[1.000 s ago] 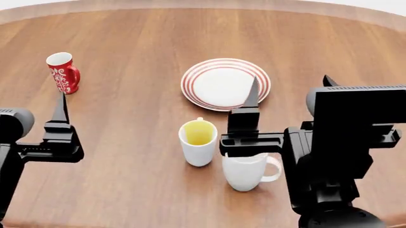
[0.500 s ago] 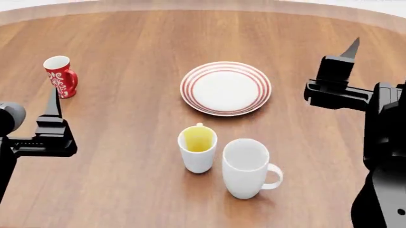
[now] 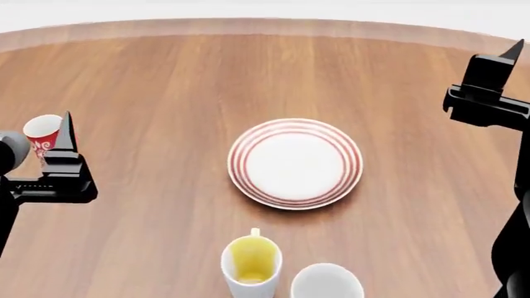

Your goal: Pick up the red mug and put it on the plate

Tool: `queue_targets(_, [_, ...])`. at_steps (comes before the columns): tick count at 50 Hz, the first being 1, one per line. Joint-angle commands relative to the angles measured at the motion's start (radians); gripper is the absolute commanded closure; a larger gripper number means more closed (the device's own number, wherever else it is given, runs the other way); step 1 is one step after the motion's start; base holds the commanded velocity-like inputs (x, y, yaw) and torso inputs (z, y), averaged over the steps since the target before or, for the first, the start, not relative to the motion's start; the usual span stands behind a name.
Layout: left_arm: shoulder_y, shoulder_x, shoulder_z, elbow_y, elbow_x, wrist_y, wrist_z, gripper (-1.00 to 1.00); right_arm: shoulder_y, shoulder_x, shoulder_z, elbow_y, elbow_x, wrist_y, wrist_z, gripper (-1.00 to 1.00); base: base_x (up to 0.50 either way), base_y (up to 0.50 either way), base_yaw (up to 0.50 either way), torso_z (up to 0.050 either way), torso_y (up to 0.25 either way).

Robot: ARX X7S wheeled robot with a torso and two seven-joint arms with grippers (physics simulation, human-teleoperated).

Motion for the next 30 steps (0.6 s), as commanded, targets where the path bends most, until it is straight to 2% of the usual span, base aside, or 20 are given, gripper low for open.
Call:
queue_targets(1, [0.002, -0.005, -0.001, -0.002, -0.008, 0.004, -0.006, -1.00, 0.006, 0.004, -0.005, 0.021, 0.000, -0.005, 0.003, -1.00, 0.50, 0.00, 0.00, 0.000, 0.000])
queue_targets(30, [0.004, -0.017, -0.002, -0.005, -0.026, 0.012, -0.020, -1.00, 0.005, 0.009, -0.021, 0.030, 0.006, -0.006, 0.007, -1.00, 0.50, 0.00, 0.00, 0.000, 0.001])
